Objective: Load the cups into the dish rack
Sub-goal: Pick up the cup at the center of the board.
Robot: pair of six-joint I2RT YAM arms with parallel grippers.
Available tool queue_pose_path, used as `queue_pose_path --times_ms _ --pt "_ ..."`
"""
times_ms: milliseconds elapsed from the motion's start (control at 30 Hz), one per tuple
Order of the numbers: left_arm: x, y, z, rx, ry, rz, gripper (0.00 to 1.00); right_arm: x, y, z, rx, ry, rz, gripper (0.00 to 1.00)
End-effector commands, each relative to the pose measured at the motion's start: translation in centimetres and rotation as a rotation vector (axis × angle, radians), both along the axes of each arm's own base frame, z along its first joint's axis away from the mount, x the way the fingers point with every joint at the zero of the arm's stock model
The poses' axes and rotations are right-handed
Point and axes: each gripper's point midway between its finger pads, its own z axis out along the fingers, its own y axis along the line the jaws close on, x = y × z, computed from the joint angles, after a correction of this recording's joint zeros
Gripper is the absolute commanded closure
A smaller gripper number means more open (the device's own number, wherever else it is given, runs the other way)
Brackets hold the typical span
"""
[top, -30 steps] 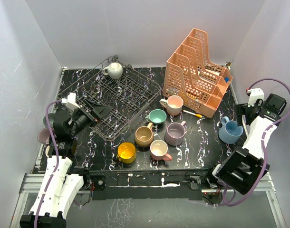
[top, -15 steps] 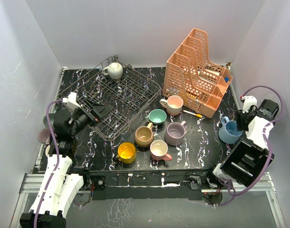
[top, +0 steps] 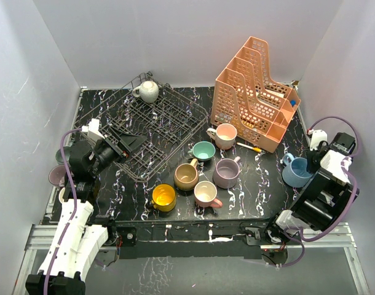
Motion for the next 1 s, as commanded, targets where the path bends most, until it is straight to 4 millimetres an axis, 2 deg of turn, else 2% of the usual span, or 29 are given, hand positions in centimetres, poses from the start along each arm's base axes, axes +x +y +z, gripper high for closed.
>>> queue_pose_path --times_ms 0,167,333,633,700,967 --pt "-0.5 -0.4 1.1 -0.023 -0.031 -0.034 0.03 0.4 0.0 0.4 -0.024 -0.029 0.049 0.92" --pt "-0.9 -0.6 1.6 -0.041 -0.048 -0.048 0.03 1.1 1.7 3.1 -0.004 -0.109 0.147 0.92" --pt "-1.4 -1.1 2.4 -0.073 -0.076 -0.086 0.03 2.0 4.9 6.8 0.082 -0.223 0.265 0.92" --pt "-2.0 -2.4 5.0 -0.123 -0.176 -0.141 0.04 3.0 10.7 12.6 0.313 -0.347 0.433 0.92" --pt "-2.1 -3.2 5.3 -0.127 -0.189 -0.159 0.04 3.2 12.0 13.9 0.366 -0.366 0.467 0.92" --pt "-3.4 -10.0 4.6 -0.087 -0.195 -0.292 0.04 3.0 18.8 18.0 0.523 -0.446 0.623 0.92"
